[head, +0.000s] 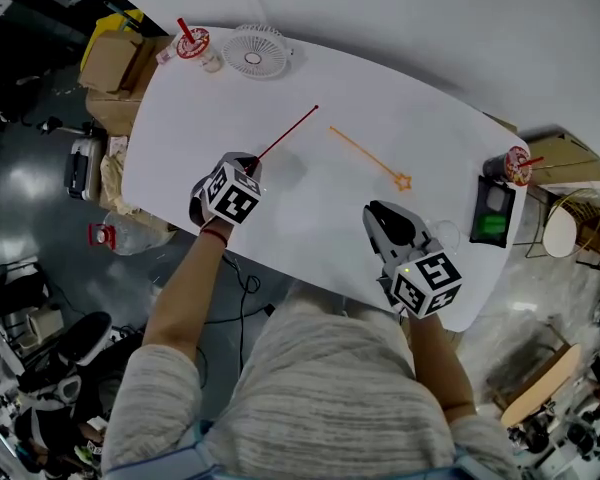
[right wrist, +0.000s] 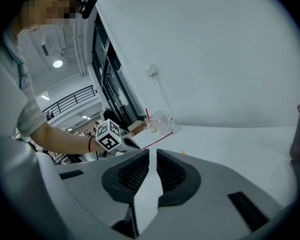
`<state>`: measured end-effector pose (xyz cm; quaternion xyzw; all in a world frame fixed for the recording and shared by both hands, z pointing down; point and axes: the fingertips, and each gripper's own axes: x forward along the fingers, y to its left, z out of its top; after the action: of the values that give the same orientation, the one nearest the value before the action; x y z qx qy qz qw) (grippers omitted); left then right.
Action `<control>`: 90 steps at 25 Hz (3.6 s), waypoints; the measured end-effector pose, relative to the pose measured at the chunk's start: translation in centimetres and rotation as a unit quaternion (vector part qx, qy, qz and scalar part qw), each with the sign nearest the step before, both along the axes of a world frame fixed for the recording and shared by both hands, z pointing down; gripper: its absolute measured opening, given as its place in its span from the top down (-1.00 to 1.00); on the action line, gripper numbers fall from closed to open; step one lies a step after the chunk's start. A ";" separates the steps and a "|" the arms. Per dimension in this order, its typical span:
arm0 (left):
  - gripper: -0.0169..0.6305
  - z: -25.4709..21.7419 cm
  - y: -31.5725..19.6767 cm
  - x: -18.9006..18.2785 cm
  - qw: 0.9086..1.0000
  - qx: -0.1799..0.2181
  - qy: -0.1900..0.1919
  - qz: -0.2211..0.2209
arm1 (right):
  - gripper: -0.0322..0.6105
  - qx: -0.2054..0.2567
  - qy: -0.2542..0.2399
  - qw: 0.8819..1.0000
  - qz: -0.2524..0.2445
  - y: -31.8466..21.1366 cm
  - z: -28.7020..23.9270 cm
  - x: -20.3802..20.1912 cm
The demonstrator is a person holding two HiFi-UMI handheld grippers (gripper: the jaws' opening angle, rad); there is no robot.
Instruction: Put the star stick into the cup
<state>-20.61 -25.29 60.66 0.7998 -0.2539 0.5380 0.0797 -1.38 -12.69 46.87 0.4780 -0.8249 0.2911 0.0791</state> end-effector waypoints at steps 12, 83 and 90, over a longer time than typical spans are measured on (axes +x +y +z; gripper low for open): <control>0.87 -2.8 5.4 7.6 0.998 -0.004 0.021 0.065 | 0.86 0.016 0.003 1.000 0.010 3.1 -1.4 3.1; 0.87 -11.2 22.2 21.3 0.943 0.020 -0.094 0.319 | 0.85 0.181 0.567 0.734 -0.327 9.4 2.6 2.8; 0.86 -11.9 21.7 22.0 0.944 0.047 -0.075 0.318 | 0.85 0.187 0.570 0.739 -0.307 8.7 1.8 3.4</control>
<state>1.36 -3.61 48.72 0.7992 -0.0165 0.5813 -0.1520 2.06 -3.97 48.72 0.2809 -0.7655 -0.2363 0.5285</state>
